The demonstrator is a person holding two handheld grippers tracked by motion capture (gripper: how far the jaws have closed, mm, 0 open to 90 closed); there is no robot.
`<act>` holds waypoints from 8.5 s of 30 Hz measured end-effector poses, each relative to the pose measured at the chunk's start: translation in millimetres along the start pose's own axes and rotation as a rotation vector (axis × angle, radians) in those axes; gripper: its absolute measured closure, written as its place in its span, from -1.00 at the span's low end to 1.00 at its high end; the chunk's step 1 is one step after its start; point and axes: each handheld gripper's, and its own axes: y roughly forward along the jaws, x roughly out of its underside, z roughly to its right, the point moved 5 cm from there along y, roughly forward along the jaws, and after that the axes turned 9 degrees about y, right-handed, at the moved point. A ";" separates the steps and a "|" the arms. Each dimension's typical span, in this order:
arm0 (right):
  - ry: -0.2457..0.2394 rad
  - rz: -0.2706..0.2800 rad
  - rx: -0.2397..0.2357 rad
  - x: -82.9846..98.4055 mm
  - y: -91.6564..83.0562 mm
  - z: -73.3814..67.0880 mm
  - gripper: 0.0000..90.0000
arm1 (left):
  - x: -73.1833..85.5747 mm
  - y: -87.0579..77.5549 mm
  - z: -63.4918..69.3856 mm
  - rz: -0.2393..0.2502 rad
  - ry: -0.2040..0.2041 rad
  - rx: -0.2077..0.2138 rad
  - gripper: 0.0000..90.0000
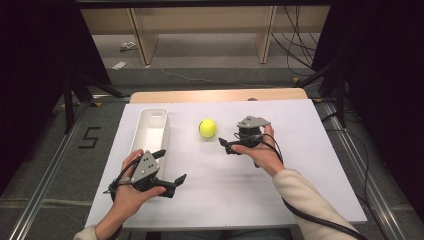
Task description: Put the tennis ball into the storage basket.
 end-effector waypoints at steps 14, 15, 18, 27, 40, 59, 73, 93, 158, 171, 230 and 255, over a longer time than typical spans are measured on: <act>0.003 -0.002 0.002 -4.1 13.7 -3.3 -0.86 | -0.6 -0.3 -0.5 0.003 0.005 -0.002 -1.00; 0.005 -0.005 0.001 -4.9 15.7 -4.2 -0.85 | -0.6 -0.4 -0.5 0.003 0.005 -0.002 -1.00; 0.005 -0.006 -0.002 -5.7 19.7 -6.4 -0.85 | -0.6 -0.6 -0.5 0.003 0.005 -0.001 -1.00; -0.005 -0.024 -0.004 -4.8 32.3 -10.1 -0.85 | -1.0 -1.3 -0.1 0.006 0.001 0.000 -1.00; 0.004 -0.042 0.004 -3.1 44.4 -9.4 -0.86 | -1.3 -1.9 -0.6 0.008 0.005 -0.002 -1.00; -0.010 -0.055 0.013 -2.9 57.8 -11.8 -0.86 | -1.6 -2.3 -0.7 0.011 0.003 -0.003 -1.00; -0.017 -0.071 0.019 -1.8 73.2 -13.1 -0.86 | -2.8 -3.8 -0.8 0.016 0.004 -0.006 -1.00; -0.041 -0.105 0.031 -8.7 102.9 -18.1 -0.87 | -2.2 -4.2 -1.4 0.017 0.000 -0.005 -1.00; 0.022 -0.136 0.086 -7.8 131.4 -12.9 -0.41 | -2.2 -4.2 -1.5 0.020 -0.002 -0.002 -1.00; 0.019 -0.100 0.050 -20.4 119.4 -19.2 -0.41 | -2.8 -4.5 -1.4 0.021 -0.002 -0.006 -1.00; 0.009 -0.001 -0.021 -46.3 88.9 -45.6 -0.41 | -2.7 -4.4 -1.1 0.018 0.001 -0.005 -1.00; -0.012 0.017 -0.039 -54.6 81.7 -55.9 -0.41 | -2.9 -4.3 -0.7 0.020 -0.004 -0.005 -1.00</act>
